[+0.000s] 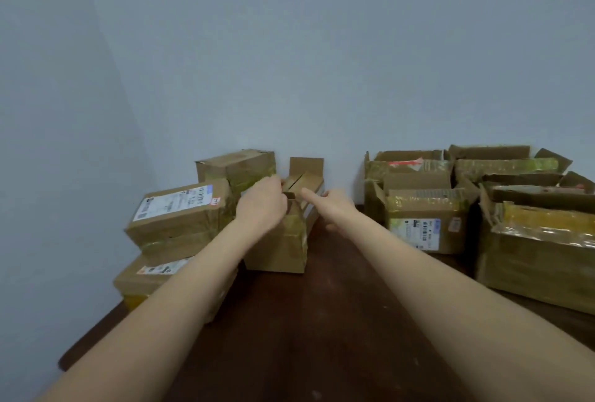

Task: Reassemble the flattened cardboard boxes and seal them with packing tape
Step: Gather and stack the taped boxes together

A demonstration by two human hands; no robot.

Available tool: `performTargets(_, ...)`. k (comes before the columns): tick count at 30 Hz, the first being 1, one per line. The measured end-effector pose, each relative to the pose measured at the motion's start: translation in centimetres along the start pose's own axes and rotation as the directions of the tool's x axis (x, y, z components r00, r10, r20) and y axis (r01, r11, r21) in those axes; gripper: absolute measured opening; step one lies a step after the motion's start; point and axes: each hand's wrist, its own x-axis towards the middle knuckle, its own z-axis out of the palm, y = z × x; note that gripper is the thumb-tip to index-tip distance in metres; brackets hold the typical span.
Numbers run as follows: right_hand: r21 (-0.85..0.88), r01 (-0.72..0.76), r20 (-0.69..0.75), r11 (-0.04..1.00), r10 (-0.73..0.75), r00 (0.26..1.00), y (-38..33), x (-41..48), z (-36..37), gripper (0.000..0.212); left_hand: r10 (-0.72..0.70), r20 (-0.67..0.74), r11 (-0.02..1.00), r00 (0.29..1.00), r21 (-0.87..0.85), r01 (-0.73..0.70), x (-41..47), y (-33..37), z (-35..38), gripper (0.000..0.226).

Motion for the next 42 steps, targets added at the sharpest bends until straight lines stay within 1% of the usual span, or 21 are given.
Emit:
performTargets(2,0.077,-0.084,0.042,0.994,0.081,0.996,-0.6,0.4,1.7,0.07,0.0,0.154,0.989,0.988,0.144,-0.023,-1.2,-1.6,0.5,0.034)
performTargets(4,0.042,-0.132,0.072,0.99,0.129,0.989,-0.7,0.8,2.7,0.065,0.027,0.238,0.99,0.971,0.126,-0.059,-2.5,-2.4,1.1,0.034)
performTargets(5,0.021,-0.152,0.082,0.988,0.15,0.985,-0.5,1.0,3.0,0.057,0.049,0.234,0.991,0.971,0.106,-0.076,-2.9,-2.5,1.4,0.034)
performTargets(8,0.106,-0.18,0.082,0.978,0.172,0.982,-0.3,1.5,3.1,0.025,0.038,0.123,0.998,0.992,0.041,-0.043,-3.1,-2.6,1.6,0.036)
performTargets(10,0.1,-0.153,0.028,0.983,0.151,0.988,-0.4,1.4,2.2,0.013,0.001,0.056,0.999,0.998,-0.05,0.001,-2.8,-2.6,1.8,0.036)
performTargets(12,-0.024,-0.09,-0.045,0.996,0.089,0.995,-0.1,0.6,1.1,0.015,-0.02,-0.057,0.997,0.998,-0.076,0.016,-2.6,-2.2,1.7,0.033)
performTargets(14,-0.172,-0.031,-0.112,0.985,0.011,0.994,0.6,-0.3,-0.3,0.013,-0.016,-0.219,1.0,0.976,0.011,0.018,-2.6,-1.7,1.5,0.029)
performTargets(15,-0.214,-0.012,-0.135,0.977,-0.017,0.991,1.2,-0.7,-1.0,0.014,-0.046,-0.218,0.999,0.975,0.014,0.05,-2.6,-1.5,1.4,0.036)
performTargets(17,-0.231,0.012,-0.17,0.973,-0.053,0.984,2.1,-1.8,-2.8,0.019,-0.183,-0.002,0.977,0.983,-0.108,0.182,-2.5,-1.1,1.1,0.055)
performTargets(18,-0.223,0.02,-0.183,0.975,-0.062,0.981,2.5,-2.3,-3.7,0.02,-0.212,0.118,0.959,0.97,-0.165,0.23,-2.6,-0.7,1.2,0.054)
performTargets(20,-0.214,0.03,-0.218,0.976,-0.078,0.973,3.2,-3.4,-5.7,0.02,-0.208,0.227,0.911,0.951,-0.31,0.273,-3.1,0.0,1.5,0.027)
performTargets(22,-0.234,0.023,-0.258,0.972,-0.085,0.963,4.1,-4.6,-8.1,0.022,-0.231,0.33,0.753,0.915,-0.535,0.383,-4.0,1.3,1.8,0.015)
performTargets(24,-0.268,-0.001,-0.279,0.963,-0.077,0.957,5.0,-5.6,-10.6,0.027,-0.191,0.438,0.601,0.879,-0.656,0.457,-4.7,2.9,2.3,0.015)
performTargets(26,-0.308,-0.03,-0.3,0.951,-0.067,0.952,5.9,-6.6,-12.8,0.034,-0.155,0.46,0.585,0.874,-0.67,0.456,-5.0,5.4,2.4,0.015)
performTargets(31,-0.4,-0.006,-0.409,0.916,-0.172,0.896,6.4,-8.3,-16.4,0.036,-0.157,0.451,0.673,0.878,-0.602,0.43,-4.6,11.0,4.5,0.015)
performTargets(33,-0.418,0.015,-0.423,0.908,-0.209,0.882,6.5,-8.9,-17.4,0.036,-0.172,0.467,0.637,0.868,-0.619,0.459,-4.0,12.7,5.7,0.021)
performTargets(36,-0.392,0.025,-0.427,0.919,-0.206,0.88,6.9,-9.4,-18.1,0.036,-0.152,0.56,0.51,0.814,-0.661,0.55,-3.6,14.2,7.0,0.043)
performTargets(38,-0.373,0.02,-0.43,0.928,-0.192,0.882,7.1,-9.4,-17.9,0.035,-0.126,0.591,0.485,0.797,-0.664,0.569,-3.7,14.5,7.5,0.052)
performTargets(40,-0.361,0.049,-0.447,0.931,-0.219,0.867,6.9,-9.2,-17.0,0.034,-0.121,0.562,0.475,0.818,-0.691,0.545,-4.1,14.1,7.4,0.052)
performTargets(41,-0.358,0.073,-0.454,0.931,-0.242,0.857,6.6,-9.0,-16.3,0.034,-0.124,0.514,0.497,0.849,-0.708,0.501,-4.3,13.7,7.2,0.046)
performTargets(42,-0.355,0.098,-0.454,0.93,-0.263,0.851,6.2,-8.7,-15.4,0.033,-0.128,0.443,0.565,0.887,-0.703,0.433,-4.4,13.0,6.9,0.04)
